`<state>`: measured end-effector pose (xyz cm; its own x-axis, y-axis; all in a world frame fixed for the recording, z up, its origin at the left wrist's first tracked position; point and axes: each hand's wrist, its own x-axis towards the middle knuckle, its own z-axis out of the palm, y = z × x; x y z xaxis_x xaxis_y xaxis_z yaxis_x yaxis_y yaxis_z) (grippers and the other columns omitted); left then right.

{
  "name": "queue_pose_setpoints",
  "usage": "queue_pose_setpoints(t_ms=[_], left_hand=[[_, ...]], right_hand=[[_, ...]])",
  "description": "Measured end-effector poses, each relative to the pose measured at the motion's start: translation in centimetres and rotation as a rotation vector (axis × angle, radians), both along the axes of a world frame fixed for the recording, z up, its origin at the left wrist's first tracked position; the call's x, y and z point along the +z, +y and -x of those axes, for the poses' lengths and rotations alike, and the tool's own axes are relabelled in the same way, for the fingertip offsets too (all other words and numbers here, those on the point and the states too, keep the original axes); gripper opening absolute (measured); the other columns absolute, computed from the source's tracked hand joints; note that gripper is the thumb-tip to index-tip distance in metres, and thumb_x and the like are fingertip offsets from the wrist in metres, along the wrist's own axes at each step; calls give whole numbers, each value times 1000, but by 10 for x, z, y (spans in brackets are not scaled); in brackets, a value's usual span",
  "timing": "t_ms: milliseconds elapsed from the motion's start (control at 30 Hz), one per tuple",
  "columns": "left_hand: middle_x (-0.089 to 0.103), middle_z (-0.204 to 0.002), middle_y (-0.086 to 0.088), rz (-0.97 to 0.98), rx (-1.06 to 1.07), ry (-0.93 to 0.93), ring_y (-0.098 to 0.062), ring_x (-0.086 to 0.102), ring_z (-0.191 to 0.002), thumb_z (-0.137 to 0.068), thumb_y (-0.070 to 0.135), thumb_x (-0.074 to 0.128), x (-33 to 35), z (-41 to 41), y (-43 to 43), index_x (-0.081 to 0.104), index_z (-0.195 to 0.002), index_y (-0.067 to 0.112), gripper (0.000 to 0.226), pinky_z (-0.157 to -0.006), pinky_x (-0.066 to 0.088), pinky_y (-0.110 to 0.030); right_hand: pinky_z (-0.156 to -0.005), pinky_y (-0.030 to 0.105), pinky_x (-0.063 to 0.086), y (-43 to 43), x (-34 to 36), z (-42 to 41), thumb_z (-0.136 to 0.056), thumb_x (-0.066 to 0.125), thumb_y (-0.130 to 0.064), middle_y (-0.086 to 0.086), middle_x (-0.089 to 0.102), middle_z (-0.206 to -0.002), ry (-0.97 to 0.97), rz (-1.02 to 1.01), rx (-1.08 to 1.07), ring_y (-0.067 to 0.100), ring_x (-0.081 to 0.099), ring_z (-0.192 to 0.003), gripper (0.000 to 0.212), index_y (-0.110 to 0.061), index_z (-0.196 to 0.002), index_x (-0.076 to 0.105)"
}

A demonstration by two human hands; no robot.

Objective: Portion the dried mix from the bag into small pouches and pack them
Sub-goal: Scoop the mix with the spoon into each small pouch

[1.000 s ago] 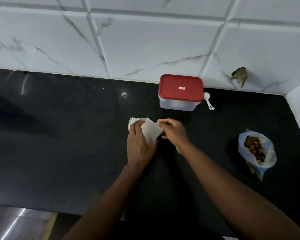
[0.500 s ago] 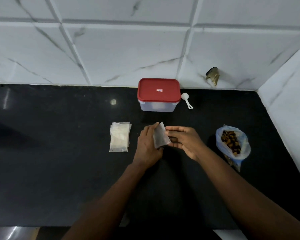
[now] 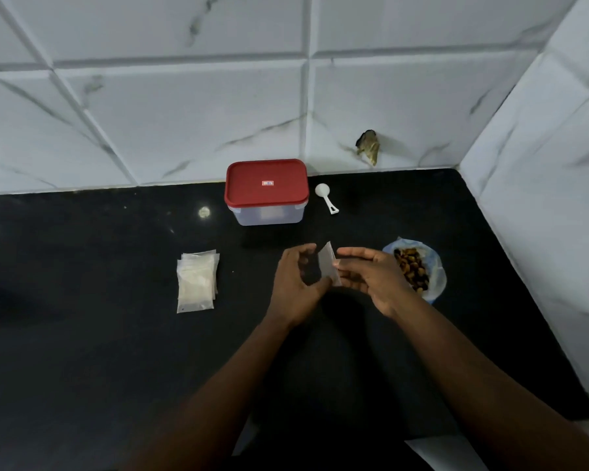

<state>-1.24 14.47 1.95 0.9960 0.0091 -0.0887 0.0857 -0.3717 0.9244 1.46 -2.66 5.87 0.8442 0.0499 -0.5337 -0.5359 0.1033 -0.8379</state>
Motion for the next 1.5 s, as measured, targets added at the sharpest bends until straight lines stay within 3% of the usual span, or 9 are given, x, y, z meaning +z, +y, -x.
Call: queue_pose_setpoints(t_ms=[67, 133, 300, 500, 667, 933, 1100, 1233, 1500], left_hand=[[66, -119, 6, 55, 60, 77, -3, 64, -102, -91, 23, 74, 8, -4, -8, 64, -118, 23, 29, -88, 54, -22], [71, -108, 7, 88, 63, 129, 1, 68, -94, -97, 23, 67, 11, -8, -12, 70, -110, 22, 13, -84, 57, -22], [76, -92, 5, 157, 93, 185, -6, 72, -84, -96, 26, 69, 10, -12, -21, 76, -97, 22, 8, -79, 60, -24], [78, -93, 1, 271, 108, 294, -11, 75, -87, -98, 18, 66, 8, -13, -30, 77, -100, 17, 12, -76, 60, -22], [78, -97, -8, 398, 149, 378, -20, 74, -90, -99, 16, 63, 8, -15, -31, 77, -100, 9, 15, -81, 60, -29], [70, -102, -2, 25, -106, 248, -14, 71, -92, -105, 21, 54, 9, -20, -25, 65, -108, 16, 12, -82, 59, -29], [68, -100, -5, -65, -123, 208, -21, 70, -90, -103, 23, 57, 12, -20, -29, 61, -105, 15, 9, -83, 61, -37], [65, -105, -1, -101, -80, 231, -16, 69, -90, -102, 22, 59, 11, -22, -22, 58, -103, 18, 4, -81, 61, -32], [68, -99, 0, -108, -102, 208, -13, 69, -83, -101, 21, 62, 11, -23, -17, 62, -100, 21, 1, -76, 60, -27]], right_hand=[[-72, 30, 62, -5, 0, 0, -84, 77, -3, 9, 77, -96, -30, 31, -5, 15, 75, -83, 28, -12, -110, 72], [-68, 26, 60, -9, 0, -1, -84, 76, -4, 7, 77, -96, -51, 53, 0, 13, 75, -82, 29, -13, -111, 71], [-69, 28, 62, -16, -3, -1, -85, 77, -4, 8, 78, -96, -130, 117, 19, 16, 76, -87, 30, -12, -113, 70], [-71, 28, 62, -20, -4, -1, -86, 75, -3, 7, 77, -96, -204, 207, 78, 15, 76, -87, 33, -14, -116, 67], [-72, 27, 62, -24, -4, -4, -87, 77, -10, 0, 78, -93, -260, 301, 182, 9, 76, -86, 32, -19, -116, 68], [-72, 27, 62, -25, -5, -6, -86, 76, -7, 2, 78, -91, -231, 327, 239, 9, 75, -86, 34, -17, -117, 66], [-74, 34, 64, -20, -9, -5, -83, 80, -10, 5, 77, -88, -216, 345, 167, 14, 76, -80, 34, -16, -113, 66], [-70, 30, 63, -29, -10, -6, -81, 81, -11, 2, 75, -84, -257, 490, 33, 9, 75, -74, 33, -18, -109, 65], [-73, 33, 64, -30, -14, -5, -83, 79, -9, 1, 75, -85, -246, 531, 51, 9, 74, -75, 29, -19, -108, 68]])
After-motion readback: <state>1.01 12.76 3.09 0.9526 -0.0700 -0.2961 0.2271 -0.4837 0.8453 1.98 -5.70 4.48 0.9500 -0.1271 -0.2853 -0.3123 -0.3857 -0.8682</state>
